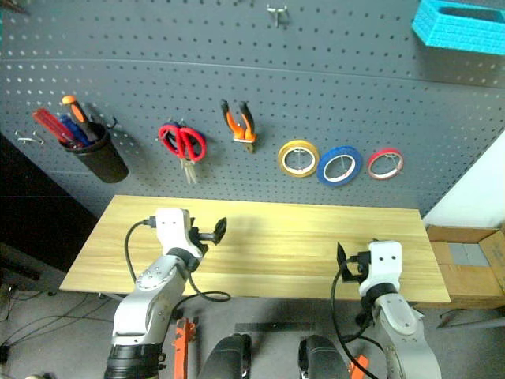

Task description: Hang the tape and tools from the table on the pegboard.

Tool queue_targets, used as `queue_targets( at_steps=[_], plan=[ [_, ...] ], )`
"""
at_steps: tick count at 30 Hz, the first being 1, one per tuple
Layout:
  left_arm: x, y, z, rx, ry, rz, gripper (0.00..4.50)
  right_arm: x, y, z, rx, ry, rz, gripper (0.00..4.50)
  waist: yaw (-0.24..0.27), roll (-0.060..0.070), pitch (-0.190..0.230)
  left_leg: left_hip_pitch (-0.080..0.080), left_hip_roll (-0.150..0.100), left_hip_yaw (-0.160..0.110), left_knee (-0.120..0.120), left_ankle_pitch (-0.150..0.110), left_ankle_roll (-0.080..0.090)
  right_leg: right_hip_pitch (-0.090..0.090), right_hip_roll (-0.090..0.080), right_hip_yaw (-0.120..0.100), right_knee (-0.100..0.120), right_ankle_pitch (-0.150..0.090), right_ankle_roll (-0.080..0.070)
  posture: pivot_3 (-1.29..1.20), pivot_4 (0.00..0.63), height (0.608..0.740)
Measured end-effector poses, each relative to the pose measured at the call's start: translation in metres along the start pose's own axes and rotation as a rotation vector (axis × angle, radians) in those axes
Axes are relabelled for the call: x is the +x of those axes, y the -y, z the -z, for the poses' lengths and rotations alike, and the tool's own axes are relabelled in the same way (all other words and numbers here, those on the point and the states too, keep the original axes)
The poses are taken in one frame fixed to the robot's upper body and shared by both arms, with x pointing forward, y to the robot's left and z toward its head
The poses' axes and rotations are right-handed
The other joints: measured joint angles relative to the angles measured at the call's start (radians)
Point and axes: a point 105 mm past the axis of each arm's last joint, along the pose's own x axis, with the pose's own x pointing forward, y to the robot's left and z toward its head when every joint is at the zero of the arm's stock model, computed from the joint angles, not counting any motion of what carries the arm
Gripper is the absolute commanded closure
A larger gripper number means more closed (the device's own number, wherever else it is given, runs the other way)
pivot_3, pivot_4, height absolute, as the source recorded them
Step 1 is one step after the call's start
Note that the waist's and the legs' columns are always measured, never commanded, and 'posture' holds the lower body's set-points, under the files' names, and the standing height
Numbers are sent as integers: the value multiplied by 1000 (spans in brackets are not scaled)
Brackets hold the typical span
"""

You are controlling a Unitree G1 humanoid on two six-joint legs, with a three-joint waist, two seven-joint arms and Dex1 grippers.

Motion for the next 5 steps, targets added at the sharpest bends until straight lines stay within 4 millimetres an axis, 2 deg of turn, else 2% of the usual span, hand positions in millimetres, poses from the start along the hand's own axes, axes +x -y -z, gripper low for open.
queue_targets(
  at_steps=[5],
  plan=[
    [5, -8, 7, 47, -34, -29, 42, 2, 13, 5, -9, -18, 70, 0, -1, 2, -9, 0, 0, 1, -1, 0, 0, -1, 1, 0, 0, 0, 0, 57, 139, 740]
  ],
)
